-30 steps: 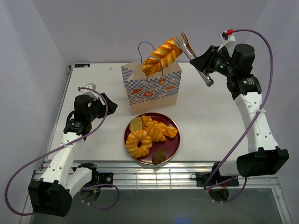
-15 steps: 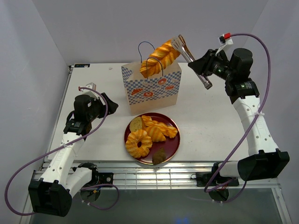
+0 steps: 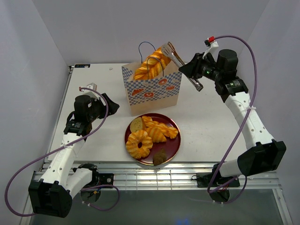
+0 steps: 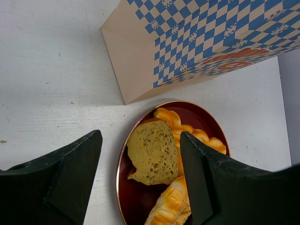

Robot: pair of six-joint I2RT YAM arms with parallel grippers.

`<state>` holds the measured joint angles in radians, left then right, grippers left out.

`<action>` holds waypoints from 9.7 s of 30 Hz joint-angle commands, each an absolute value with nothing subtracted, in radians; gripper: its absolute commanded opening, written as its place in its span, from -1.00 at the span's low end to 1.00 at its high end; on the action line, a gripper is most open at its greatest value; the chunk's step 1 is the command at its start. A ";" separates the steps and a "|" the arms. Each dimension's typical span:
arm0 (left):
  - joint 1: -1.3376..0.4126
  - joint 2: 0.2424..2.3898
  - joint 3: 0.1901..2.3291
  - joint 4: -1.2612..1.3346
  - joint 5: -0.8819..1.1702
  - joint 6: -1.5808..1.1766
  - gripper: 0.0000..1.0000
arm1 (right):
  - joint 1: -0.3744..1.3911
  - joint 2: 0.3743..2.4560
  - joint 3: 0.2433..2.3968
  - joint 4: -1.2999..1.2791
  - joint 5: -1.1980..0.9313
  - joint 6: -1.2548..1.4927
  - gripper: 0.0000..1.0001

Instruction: Place the fake bread into the paper bag

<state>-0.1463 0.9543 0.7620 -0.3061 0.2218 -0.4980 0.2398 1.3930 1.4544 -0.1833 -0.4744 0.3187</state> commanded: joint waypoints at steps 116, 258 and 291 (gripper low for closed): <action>-0.150 0.963 0.779 -0.299 0.278 -0.476 0.56 | 0.637 0.825 0.612 -0.437 -0.354 0.261 0.19; -0.150 0.979 0.776 -0.291 0.341 -0.480 0.56 | 0.434 1.344 1.646 -0.514 -0.313 0.112 -0.40; -0.150 0.977 0.776 -0.293 0.337 -0.479 0.56 | 0.370 1.054 1.353 -0.472 -0.204 0.222 0.16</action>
<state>-0.1463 0.9874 0.7620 -0.3061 0.3298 -0.4870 0.3733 1.1244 1.3766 -0.5491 -0.2413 0.2001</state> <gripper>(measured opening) 0.779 0.583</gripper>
